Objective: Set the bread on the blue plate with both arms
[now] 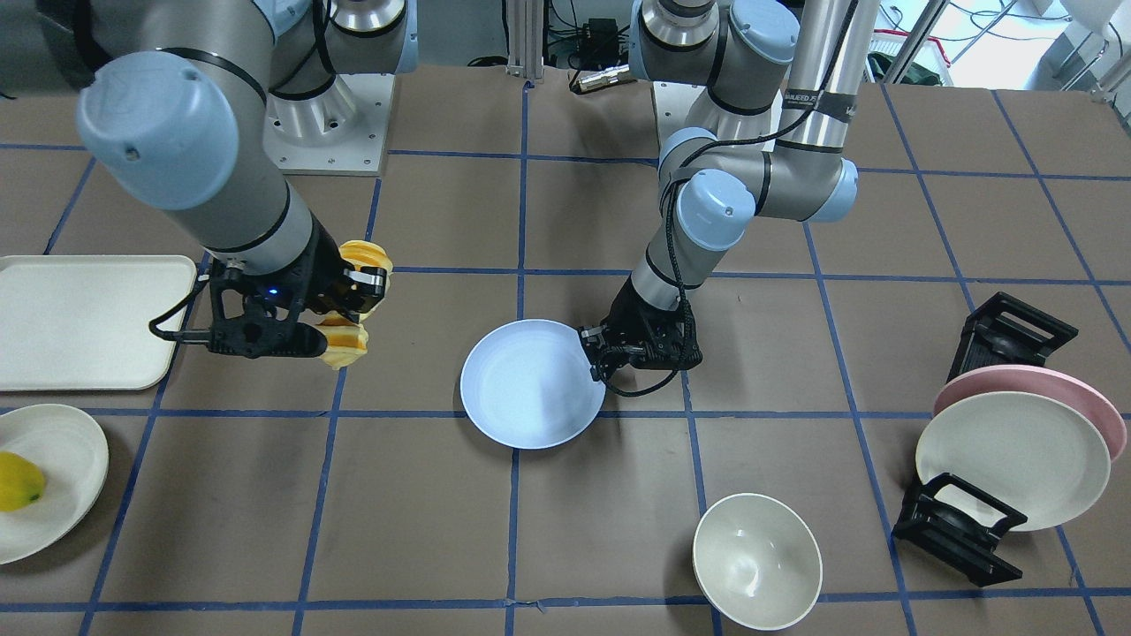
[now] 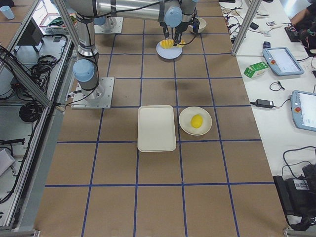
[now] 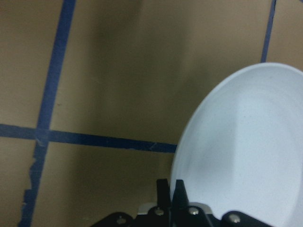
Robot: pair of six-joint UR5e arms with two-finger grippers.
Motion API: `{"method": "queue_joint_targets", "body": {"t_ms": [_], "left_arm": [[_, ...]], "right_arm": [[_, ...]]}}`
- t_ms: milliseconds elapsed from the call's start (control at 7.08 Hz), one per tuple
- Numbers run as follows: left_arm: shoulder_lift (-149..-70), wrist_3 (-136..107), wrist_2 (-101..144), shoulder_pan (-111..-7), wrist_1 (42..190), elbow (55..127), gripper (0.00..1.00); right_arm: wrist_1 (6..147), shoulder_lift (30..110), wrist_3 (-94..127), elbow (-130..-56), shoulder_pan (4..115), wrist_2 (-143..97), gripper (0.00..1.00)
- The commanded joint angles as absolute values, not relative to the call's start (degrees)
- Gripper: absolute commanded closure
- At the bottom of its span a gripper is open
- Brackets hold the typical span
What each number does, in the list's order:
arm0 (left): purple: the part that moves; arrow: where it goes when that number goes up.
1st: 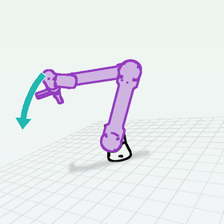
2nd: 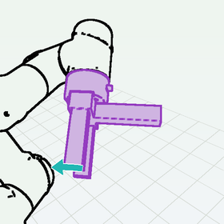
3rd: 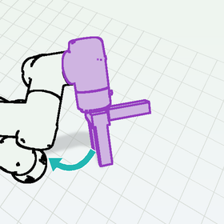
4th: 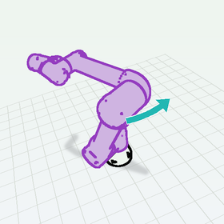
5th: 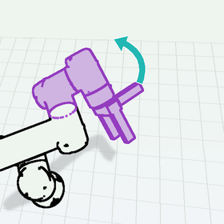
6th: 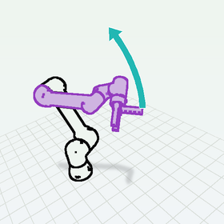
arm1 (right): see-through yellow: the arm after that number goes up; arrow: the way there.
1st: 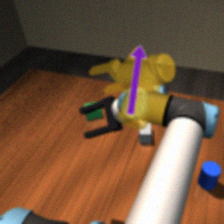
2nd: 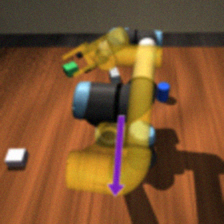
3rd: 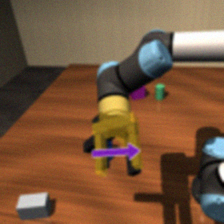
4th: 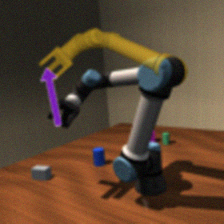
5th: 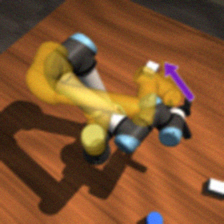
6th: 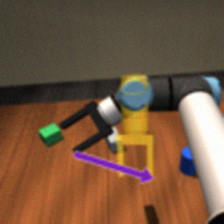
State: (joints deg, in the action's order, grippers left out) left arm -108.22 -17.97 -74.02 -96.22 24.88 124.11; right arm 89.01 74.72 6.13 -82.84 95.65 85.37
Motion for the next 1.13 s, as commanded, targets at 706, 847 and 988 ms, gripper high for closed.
{"method": "queue_joint_targets", "body": {"t_ms": [706, 847, 988], "left_arm": [[-98.0, -7.0, -75.1, -87.8, 50.5, 112.6, 0.00], [-96.6, -5.0, -77.2, -87.7, 63.2, 105.5, 0.00], [-95.2, -1.3, -82.5, -87.8, 75.0, 98.9, 0.00]], "right_arm": [[100.6, 63.3, 16.0, -80.9, 107.6, 80.5, 1.00], [101.7, 61.4, 15.9, -80.9, 108.8, 79.8, 1.00], [104.1, 59.3, 16.0, -81.1, 110.4, 79.6, 1.00]]}}
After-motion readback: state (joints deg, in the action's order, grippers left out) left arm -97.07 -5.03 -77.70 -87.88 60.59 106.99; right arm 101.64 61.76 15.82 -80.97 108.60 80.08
